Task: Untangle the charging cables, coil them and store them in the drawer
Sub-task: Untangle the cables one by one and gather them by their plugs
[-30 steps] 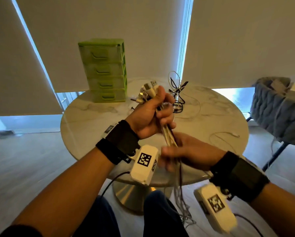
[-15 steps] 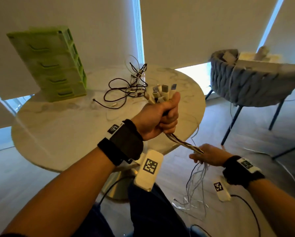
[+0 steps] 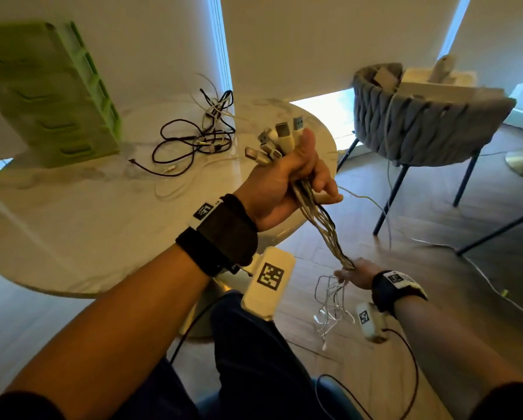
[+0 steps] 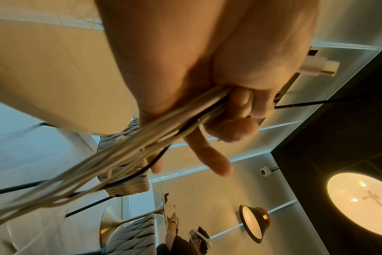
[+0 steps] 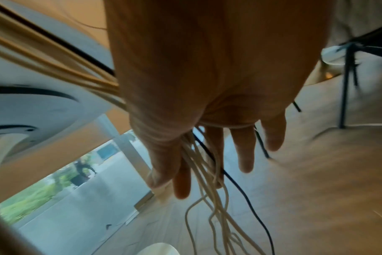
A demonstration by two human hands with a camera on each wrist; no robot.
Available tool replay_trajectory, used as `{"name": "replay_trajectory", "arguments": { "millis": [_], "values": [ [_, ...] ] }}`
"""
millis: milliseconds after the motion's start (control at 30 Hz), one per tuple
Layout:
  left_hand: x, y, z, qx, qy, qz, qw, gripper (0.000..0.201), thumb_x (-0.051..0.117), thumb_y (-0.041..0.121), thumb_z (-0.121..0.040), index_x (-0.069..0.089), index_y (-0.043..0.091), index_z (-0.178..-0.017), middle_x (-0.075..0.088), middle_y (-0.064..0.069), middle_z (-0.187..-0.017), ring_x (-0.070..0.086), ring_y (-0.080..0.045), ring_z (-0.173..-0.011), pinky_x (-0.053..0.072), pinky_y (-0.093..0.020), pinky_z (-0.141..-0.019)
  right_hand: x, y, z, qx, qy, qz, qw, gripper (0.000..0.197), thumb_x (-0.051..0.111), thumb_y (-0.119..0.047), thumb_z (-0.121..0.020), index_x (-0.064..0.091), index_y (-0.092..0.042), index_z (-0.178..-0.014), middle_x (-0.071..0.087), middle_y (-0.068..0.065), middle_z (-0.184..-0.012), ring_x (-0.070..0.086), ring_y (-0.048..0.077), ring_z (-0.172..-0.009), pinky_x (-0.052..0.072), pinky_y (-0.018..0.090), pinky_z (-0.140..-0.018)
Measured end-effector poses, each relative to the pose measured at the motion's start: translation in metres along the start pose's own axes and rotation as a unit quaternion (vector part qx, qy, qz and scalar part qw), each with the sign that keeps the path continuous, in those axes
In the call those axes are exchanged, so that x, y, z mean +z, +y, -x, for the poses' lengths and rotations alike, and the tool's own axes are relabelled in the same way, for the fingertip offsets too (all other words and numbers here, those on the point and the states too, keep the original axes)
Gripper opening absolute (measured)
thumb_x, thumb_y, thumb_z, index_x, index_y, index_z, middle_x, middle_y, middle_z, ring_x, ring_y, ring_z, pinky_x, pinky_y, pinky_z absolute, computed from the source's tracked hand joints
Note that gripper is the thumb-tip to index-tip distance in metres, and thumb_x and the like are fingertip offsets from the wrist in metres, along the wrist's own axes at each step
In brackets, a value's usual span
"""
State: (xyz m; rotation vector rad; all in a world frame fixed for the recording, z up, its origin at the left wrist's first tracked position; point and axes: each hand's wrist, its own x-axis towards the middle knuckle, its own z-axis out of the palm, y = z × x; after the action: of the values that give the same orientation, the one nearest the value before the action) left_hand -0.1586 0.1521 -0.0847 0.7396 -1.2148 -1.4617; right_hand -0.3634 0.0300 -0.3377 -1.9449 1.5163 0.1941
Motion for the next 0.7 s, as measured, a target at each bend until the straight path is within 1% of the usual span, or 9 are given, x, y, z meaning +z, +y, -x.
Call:
{"name": "replay_trajectory", "arguments": {
  "millis": [100,200,300,367,433,500,567,633,700],
  "values": [
    [-0.001,-0.011,-0.005,-0.023,0.006,0.012,1.000,0.054,0.045,0.053,-0.088,0.044,0.019,-0.046,0.039,-0.001,-0.047,0.062,-0.024,-0.065,0.046,-0.062,-0.096,0.007,0.016,0.010,0.019,0.005,-0.004,1.000,0.028,0.059,-0.045,-0.091,0.069,-0.020,-0.096,0.069,0.004,-0.105,0.062,0.023,-0.099,0.043,0.030,-0.081],
    [-0.004,-0.016,-0.014,-0.031,0.019,0.001,0.999,0.055,0.038,0.046,-0.095,0.040,0.019,-0.048,0.035,0.000,-0.045,0.063,-0.023,-0.062,0.045,-0.062,-0.096,0.002,0.025,0.008,0.010,0.048,-0.061,0.997,0.025,0.066,-0.035,-0.088,0.064,-0.023,-0.111,0.066,0.003,-0.109,0.061,0.022,-0.094,0.046,0.030,-0.078],
    [0.003,-0.019,-0.028,-0.045,0.029,-0.002,0.999,0.057,0.037,0.041,-0.100,0.040,0.019,-0.047,0.032,0.001,-0.044,0.052,-0.018,-0.051,0.055,-0.049,-0.085,-0.019,0.015,0.008,0.048,-0.015,-0.130,0.990,0.059,0.077,-0.014,-0.076,0.054,-0.035,-0.127,0.059,0.000,-0.124,0.059,0.025,-0.101,0.057,0.040,-0.071],
    [0.010,-0.025,-0.037,-0.057,0.046,0.008,0.997,0.057,0.040,0.037,-0.100,0.041,0.022,-0.045,0.029,0.004,-0.042,0.034,-0.012,-0.042,0.048,-0.034,-0.069,-0.037,0.002,0.012,0.067,-0.025,-0.116,0.991,0.060,0.074,-0.001,-0.075,0.058,-0.036,-0.121,0.053,-0.002,-0.128,0.057,0.024,-0.106,0.057,0.040,-0.076],
    [0.017,-0.032,-0.046,-0.072,0.062,0.022,0.995,0.057,0.044,0.034,-0.100,0.038,0.023,-0.044,0.026,0.006,-0.040,0.025,-0.010,-0.039,0.034,-0.031,-0.063,-0.065,-0.016,0.027,0.051,-0.023,-0.073,0.996,0.040,0.070,-0.003,-0.079,0.063,-0.035,-0.102,0.059,0.001,-0.120,0.060,0.019,-0.098,0.057,0.034,-0.075],
    [0.023,-0.040,-0.051,-0.090,0.069,0.021,0.993,0.054,0.048,0.028,-0.100,0.034,0.023,-0.048,0.022,0.007,-0.041,0.020,-0.010,-0.039,0.029,-0.031,-0.060,-0.097,-0.035,0.052,-0.020,0.015,-0.098,0.995,0.021,0.064,-0.011,-0.088,0.062,-0.031,-0.095,0.065,0.004,-0.109,0.064,0.015,-0.090,0.055,0.026,-0.066],
    [0.027,-0.047,-0.054,-0.106,0.076,-0.008,0.991,0.047,0.048,0.021,-0.100,0.033,0.020,-0.055,0.021,0.007,-0.042,0.018,-0.010,-0.039,0.028,-0.031,-0.059,-0.126,-0.056,0.085,-0.114,0.099,-0.229,0.961,0.009,0.055,-0.022,-0.097,0.063,-0.026,-0.095,0.068,0.004,-0.100,0.066,0.016,-0.090,0.055,0.027,-0.069],
    [0.031,-0.053,-0.054,-0.115,0.085,-0.050,0.988,0.034,0.046,0.015,-0.101,0.040,0.015,-0.068,0.023,0.007,-0.043,0.020,-0.009,-0.038,0.026,-0.031,-0.057,-0.144,-0.080,0.117,-0.234,0.183,-0.383,0.875,0.020,0.045,-0.027,-0.101,0.065,-0.022,-0.101,0.070,0.002,-0.098,0.068,0.014,-0.095,0.057,0.027,-0.077],
    [0.035,-0.057,-0.050,-0.121,0.097,-0.062,0.986,0.022,0.041,0.004,-0.100,0.046,0.011,-0.080,0.024,0.009,-0.044,0.021,-0.007,-0.038,0.018,-0.033,-0.059,-0.149,-0.103,0.141,-0.341,0.230,-0.410,0.814,0.024,0.038,-0.025,-0.104,0.062,-0.022,-0.109,0.068,-0.006,-0.104,0.065,0.004,-0.100,0.053,0.018,-0.080]
  ]
}}
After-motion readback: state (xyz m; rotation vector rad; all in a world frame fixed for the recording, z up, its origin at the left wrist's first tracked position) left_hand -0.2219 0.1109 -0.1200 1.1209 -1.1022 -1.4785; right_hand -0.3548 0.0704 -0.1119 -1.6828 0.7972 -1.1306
